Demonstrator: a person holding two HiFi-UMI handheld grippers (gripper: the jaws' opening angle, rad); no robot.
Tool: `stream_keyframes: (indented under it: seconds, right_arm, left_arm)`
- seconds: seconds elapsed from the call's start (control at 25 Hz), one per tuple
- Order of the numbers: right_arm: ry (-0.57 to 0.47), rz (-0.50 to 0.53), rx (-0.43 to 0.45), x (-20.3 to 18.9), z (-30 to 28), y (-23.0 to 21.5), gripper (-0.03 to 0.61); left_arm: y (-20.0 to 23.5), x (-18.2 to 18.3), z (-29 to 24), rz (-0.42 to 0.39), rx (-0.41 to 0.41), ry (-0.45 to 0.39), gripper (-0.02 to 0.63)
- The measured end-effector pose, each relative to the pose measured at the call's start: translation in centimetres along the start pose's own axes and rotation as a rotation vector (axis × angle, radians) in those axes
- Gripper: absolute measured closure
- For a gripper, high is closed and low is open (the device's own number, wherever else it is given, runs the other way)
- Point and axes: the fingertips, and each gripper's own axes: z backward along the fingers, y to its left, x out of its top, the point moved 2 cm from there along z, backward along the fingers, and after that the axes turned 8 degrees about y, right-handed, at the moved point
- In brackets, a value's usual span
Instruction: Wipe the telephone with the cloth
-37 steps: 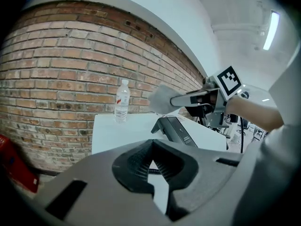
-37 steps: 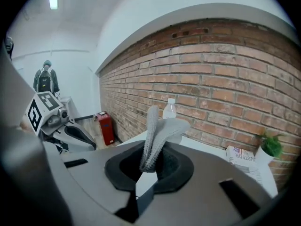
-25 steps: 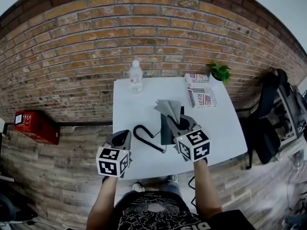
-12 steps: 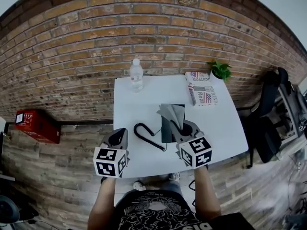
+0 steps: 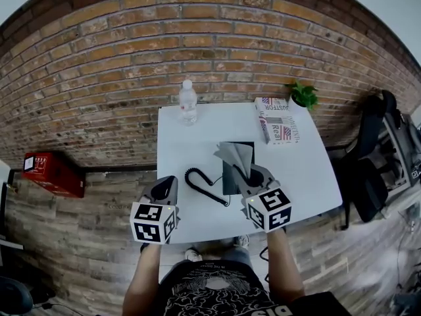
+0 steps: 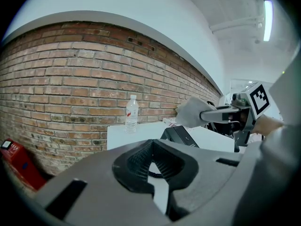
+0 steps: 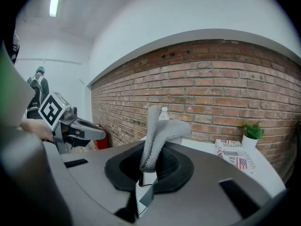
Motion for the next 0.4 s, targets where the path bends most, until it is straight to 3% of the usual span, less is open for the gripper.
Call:
stream_keyframes:
  seconds: [0.4]
  right_arm:
    - [0.002,-0.001,0.014,-0.27,0.14,0.65,0.566]
  left_arm:
    - [-0.51,-0.47,0.05,0.001,-0.006,0.009,0.607]
